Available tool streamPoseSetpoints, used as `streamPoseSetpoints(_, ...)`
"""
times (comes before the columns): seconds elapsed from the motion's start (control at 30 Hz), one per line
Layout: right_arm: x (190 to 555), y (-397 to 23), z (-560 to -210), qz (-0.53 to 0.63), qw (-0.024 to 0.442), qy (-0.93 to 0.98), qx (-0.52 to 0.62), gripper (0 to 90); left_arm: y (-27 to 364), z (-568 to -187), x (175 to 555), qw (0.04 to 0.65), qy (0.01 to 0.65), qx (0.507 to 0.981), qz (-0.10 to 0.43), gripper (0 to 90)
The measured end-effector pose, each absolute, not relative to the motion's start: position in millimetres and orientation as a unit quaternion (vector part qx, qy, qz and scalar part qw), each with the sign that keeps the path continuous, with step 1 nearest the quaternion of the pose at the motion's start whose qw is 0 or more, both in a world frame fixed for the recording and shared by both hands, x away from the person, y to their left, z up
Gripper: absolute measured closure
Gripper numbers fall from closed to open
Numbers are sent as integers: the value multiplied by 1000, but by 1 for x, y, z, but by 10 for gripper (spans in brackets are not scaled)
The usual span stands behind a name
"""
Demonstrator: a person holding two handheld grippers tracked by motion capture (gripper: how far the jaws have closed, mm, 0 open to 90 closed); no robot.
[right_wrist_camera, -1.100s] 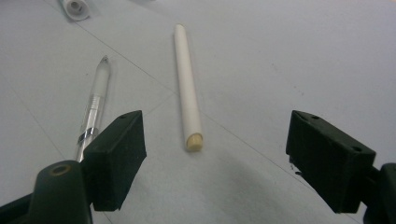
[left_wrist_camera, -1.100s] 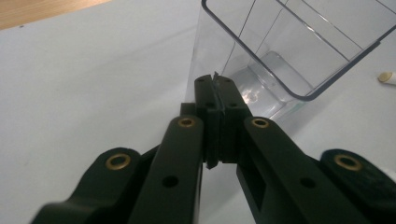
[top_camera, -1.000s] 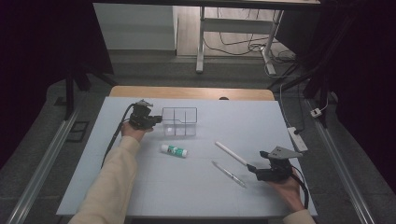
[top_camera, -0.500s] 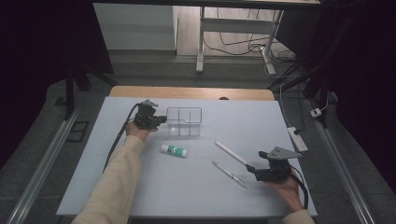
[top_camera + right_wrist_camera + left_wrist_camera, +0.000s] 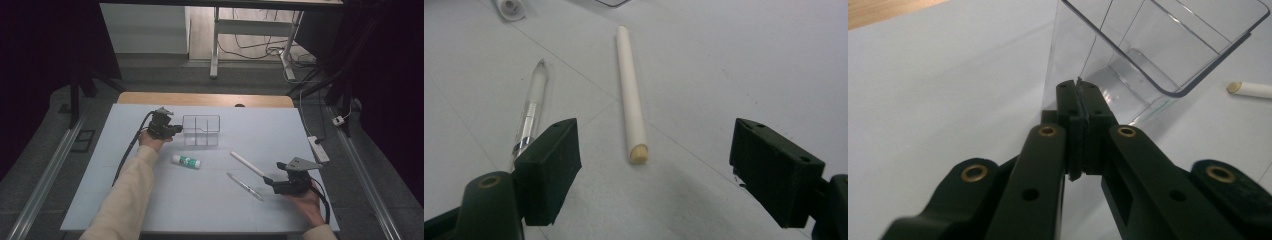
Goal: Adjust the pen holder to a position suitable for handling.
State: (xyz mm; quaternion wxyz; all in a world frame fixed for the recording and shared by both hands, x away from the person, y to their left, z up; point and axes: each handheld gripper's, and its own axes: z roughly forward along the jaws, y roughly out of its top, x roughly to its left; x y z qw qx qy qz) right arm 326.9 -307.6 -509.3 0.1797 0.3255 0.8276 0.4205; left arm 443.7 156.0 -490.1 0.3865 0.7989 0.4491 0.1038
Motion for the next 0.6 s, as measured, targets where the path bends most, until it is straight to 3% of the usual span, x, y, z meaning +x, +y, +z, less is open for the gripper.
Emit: streamPoseSetpoints(0.6, 327, -308, -510, 423, 179, 826, 326, 196, 138, -487, 449, 388, 438, 804, 104, 890)
